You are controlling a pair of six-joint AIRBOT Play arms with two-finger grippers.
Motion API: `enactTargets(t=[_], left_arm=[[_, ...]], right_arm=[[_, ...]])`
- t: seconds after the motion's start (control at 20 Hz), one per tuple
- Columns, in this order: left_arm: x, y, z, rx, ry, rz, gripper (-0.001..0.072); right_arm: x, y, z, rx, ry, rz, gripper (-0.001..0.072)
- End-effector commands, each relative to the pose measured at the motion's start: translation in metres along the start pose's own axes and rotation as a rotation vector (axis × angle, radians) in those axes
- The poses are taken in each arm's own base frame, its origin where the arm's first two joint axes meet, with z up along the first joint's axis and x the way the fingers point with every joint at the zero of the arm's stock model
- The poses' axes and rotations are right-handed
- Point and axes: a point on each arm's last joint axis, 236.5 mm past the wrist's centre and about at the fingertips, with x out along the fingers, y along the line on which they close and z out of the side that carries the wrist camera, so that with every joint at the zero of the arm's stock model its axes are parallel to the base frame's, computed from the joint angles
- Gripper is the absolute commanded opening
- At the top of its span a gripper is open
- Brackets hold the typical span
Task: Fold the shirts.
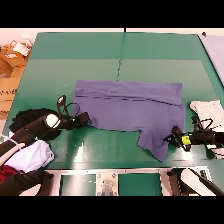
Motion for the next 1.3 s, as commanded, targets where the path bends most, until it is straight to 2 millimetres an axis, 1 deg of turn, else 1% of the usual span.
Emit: enactTargets(t=[0.0, 0.05, 0.15, 0.2, 0.3, 0.45, 0.5, 0.55, 0.6, 0.65, 0.7, 0.8, 0.85, 0.95, 1.05, 1.1, 1.2, 1.25], left_arm=[[-0.011, 0.002, -0.017, 0.148, 0.113, 0.059, 0.0019], [-0.018, 0.004, -0.021, 0.203, 0.157, 0.091, 0.0019], [-0.037, 0.011, -0.026, 0.302, 0.227, 0.164, 0.0019], [-0.047, 0.011, -0.024, 0.341, 0.248, 0.192, 0.0019], [-0.066, 0.003, -0.014, 0.406, 0.263, 0.228, 0.0019], [-0.085, -0.025, 0.002, 0.485, 0.256, 0.205, 0.0019], [-0.090, -0.036, 0.012, 0.502, 0.227, 0.190, 0.0019], [-0.094, -0.051, 0.026, 0.516, 0.180, 0.169, 0.0019], [-0.096, -0.065, 0.040, 0.528, 0.138, 0.151, 0.0019], [-0.094, -0.075, 0.051, 0.542, 0.115, 0.139, 0.0019], [-0.090, -0.083, 0.061, 0.557, 0.103, 0.137, 0.0019], [-0.070, -0.091, 0.083, 0.564, 0.099, 0.147, 0.0019], [-0.061, -0.093, 0.095, 0.551, 0.097, 0.152, 0.0019], [-0.044, -0.088, 0.130, 0.501, 0.081, 0.164, 0.0019], [-0.029, -0.086, 0.165, 0.462, 0.058, 0.140, 0.0019], [-0.016, -0.088, 0.179, 0.453, 0.049, 0.112, 0.0020], [0.017, -0.098, 0.202, 0.451, 0.014, 0.040, 0.0021], [0.033, -0.103, 0.216, 0.437, -0.027, 0.013, 0.0038]], right_arm=[[-0.009, -0.017, -0.011, 0.035, 0.057, -0.093, 0.0021], [-0.013, -0.020, -0.011, 0.041, 0.060, -0.115, 0.0021], [-0.024, -0.014, -0.009, 0.024, 0.070, -0.113, 0.0021], [-0.033, -0.008, -0.006, 0.010, 0.071, -0.110, 0.0021], [-0.055, 0.012, 0.003, -0.021, 0.056, -0.085, 0.0021], [-0.094, 0.057, 0.018, -0.093, 0.005, 0.003, 0.0021], [-0.107, 0.076, 0.027, -0.119, -0.037, 0.051, 0.0021], [-0.118, 0.090, 0.035, -0.131, -0.076, 0.086, 0.0021], [-0.127, 0.102, 0.046, -0.141, -0.117, 0.108, 0.0021], [-0.133, 0.110, 0.056, -0.152, -0.140, 0.119, 0.0021], [-0.134, 0.117, 0.066, -0.165, -0.149, 0.124, 0.0021], [-0.128, 0.129, 0.090, -0.177, -0.164, 0.127, 0.0021], [-0.123, 0.137, 0.103, -0.171, -0.169, 0.143, 0.0021], [-0.113, 0.152, 0.135, -0.155, -0.182, 0.185, 0.0021], [-0.096, 0.162, 0.164, -0.142, -0.169, 0.203, 0.0021], [-0.085, 0.166, 0.179, -0.141, -0.160, 0.204, 0.0021], [-0.061, 0.178, 0.207, -0.139, -0.159, 0.218, 0.0022], [-0.050, 0.184, 0.223, -0.136, -0.175, 0.225, 0.0024]])
